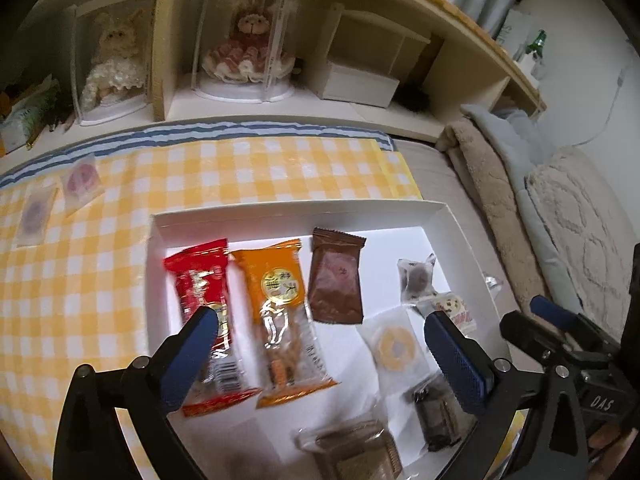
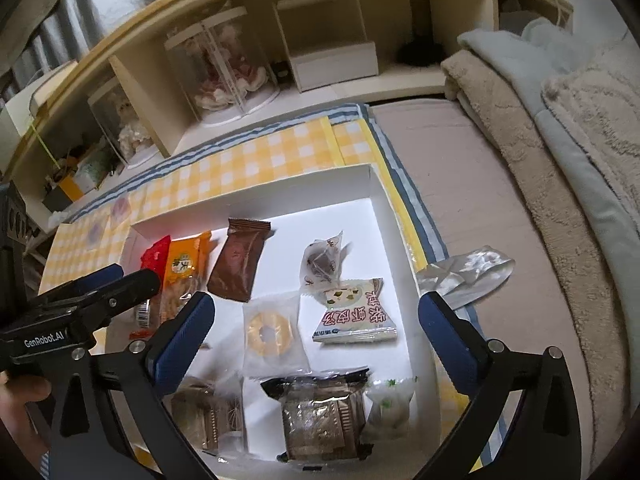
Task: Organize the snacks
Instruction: 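Lift both tools from the tray and move toward the purple and pink cookie bags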
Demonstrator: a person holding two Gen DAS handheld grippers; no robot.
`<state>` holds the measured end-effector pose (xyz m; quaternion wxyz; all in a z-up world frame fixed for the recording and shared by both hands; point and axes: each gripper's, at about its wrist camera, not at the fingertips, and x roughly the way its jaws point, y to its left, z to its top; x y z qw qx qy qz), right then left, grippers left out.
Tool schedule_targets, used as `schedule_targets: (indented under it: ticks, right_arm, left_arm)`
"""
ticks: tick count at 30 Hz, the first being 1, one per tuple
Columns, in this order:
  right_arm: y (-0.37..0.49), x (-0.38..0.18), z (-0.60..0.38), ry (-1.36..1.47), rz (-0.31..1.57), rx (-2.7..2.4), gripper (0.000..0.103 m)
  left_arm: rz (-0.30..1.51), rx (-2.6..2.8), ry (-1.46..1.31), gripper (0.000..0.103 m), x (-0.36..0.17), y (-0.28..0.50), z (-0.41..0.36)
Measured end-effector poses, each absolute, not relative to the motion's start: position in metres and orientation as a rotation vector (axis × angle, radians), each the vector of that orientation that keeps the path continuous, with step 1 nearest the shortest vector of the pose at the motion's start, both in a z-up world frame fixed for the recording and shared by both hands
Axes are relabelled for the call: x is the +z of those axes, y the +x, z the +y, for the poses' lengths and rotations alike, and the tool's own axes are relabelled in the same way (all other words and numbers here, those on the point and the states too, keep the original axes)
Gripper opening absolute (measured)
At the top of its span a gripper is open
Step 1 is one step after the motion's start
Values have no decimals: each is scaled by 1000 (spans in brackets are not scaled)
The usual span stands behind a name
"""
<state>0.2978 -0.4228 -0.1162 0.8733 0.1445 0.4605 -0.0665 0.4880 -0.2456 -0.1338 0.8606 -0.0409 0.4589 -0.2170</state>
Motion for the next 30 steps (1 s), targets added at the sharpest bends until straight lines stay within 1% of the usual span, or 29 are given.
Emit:
schedule_targets:
  ticks: [20,30]
  right_arm:
    - [285,-79,-388,213,916,-132,103]
    - [287,-60,-364,189,859,-102,103]
  left_arm:
    - [890,-442,-64,103,-80,437,-163]
    - [829,-418,-82,103,-55,413,-97]
